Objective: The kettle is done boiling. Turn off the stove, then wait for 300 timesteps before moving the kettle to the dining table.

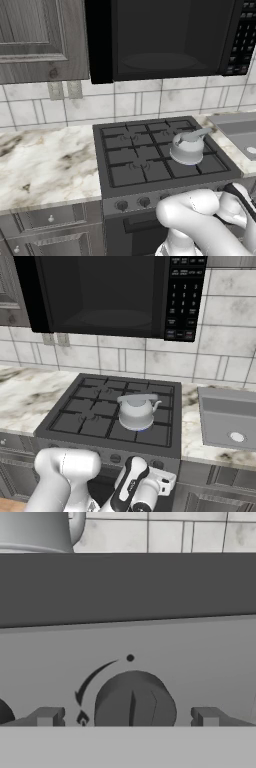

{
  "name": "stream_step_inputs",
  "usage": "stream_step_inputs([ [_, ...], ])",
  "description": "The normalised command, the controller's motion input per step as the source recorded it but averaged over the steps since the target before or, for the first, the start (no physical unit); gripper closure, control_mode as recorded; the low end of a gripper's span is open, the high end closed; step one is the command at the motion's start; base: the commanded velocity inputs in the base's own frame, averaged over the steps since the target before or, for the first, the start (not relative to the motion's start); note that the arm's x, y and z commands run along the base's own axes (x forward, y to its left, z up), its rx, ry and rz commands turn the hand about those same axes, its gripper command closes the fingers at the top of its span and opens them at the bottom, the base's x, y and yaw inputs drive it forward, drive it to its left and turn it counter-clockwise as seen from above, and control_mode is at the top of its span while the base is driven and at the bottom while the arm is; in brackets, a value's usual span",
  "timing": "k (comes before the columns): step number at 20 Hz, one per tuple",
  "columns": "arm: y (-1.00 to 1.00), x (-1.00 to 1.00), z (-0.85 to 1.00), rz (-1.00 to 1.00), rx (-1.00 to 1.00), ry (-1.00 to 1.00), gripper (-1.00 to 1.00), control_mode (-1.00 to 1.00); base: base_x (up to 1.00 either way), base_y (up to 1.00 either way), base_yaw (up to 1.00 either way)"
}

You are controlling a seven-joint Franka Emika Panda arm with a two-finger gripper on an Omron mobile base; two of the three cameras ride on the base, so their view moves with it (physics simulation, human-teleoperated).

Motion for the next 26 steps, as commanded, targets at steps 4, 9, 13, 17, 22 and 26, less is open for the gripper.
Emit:
stream_step_inputs([
  [4, -0.01, 0.00, 0.00, 0.02, 0.00, 0.00, -1.00, -1.00, 0.00, 0.00, 0.00],
  [9, -0.03, 0.00, -0.01, 0.02, 0.00, 0.00, -1.00, -1.00, 0.00, 0.00, 0.00],
  [13, 0.00, 0.01, 0.00, 0.02, 0.00, 0.00, 1.00, -1.00, 0.00, 0.00, 0.00],
  [17, 0.00, 0.03, 0.00, 0.01, 0.00, 0.00, 1.00, -1.00, 0.00, 0.00, 0.00],
  [22, 0.00, 0.00, 0.00, 0.00, 0.00, 0.00, 1.00, -1.00, 0.00, 0.00, 0.00],
  [26, -0.06, 0.00, 0.00, 0.00, 0.03, 0.00, 1.00, -1.00, 0.00, 0.00, 0.00],
])
